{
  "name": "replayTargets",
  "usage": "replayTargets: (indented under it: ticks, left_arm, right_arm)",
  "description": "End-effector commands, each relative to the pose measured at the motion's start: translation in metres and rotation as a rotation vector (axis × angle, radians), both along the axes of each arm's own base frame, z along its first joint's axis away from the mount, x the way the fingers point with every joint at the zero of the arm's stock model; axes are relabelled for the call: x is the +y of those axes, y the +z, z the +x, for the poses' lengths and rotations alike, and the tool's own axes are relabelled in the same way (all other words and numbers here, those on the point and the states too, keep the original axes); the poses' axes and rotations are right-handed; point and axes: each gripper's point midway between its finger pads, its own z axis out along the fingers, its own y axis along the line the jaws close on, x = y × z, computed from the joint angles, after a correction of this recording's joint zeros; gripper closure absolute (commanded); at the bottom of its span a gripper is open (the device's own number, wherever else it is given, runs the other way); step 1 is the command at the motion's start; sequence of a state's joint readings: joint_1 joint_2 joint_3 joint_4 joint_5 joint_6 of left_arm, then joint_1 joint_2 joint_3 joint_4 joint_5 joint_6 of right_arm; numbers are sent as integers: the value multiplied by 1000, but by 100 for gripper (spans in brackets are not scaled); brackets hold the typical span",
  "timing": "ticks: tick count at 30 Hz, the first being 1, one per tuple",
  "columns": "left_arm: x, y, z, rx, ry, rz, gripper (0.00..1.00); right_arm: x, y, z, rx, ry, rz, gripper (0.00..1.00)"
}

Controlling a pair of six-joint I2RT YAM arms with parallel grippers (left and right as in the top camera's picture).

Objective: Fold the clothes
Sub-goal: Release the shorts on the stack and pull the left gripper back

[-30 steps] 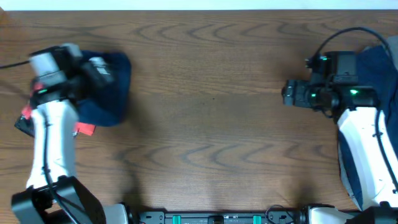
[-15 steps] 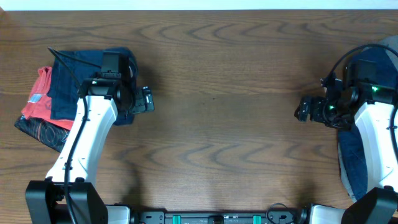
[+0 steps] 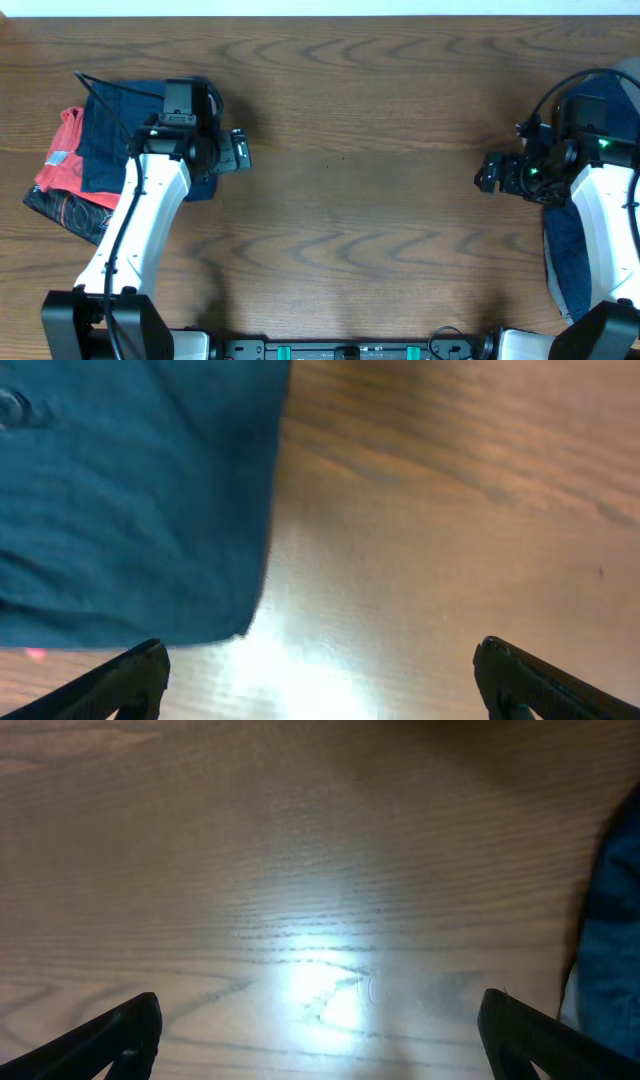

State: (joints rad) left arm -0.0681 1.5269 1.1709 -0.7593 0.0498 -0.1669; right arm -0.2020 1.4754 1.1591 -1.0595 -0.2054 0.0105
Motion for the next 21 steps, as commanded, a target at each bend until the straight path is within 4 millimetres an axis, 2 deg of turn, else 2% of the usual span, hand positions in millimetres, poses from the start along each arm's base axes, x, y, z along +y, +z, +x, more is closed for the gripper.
replayTargets:
  ticks: [1, 5, 11, 14, 18, 21]
  left_arm:
    - [-3, 13, -16, 15, -33, -7, 2]
    - [0, 28, -54, 76, 5, -16, 2]
    - [3, 60, -82, -45, 15, -17, 2]
    - [5, 69, -99, -152, 13, -26, 2]
    - [6, 70, -122, -297, 14, -40, 2]
    - [7, 68, -141, -394, 67, -83, 2]
  right_arm:
    - [-6, 12, 1, -15, -26, 6, 1]
    - [-8, 35, -6, -88, -37, -16, 1]
    - [-13, 84, -15, -313, -75, -95, 1]
    - [-13, 104, -32, -447, -82, -147, 1]
    - [-9, 113, -59, -592, -99, -183, 1]
    - [-6, 112, -85, -669, -148, -194, 1]
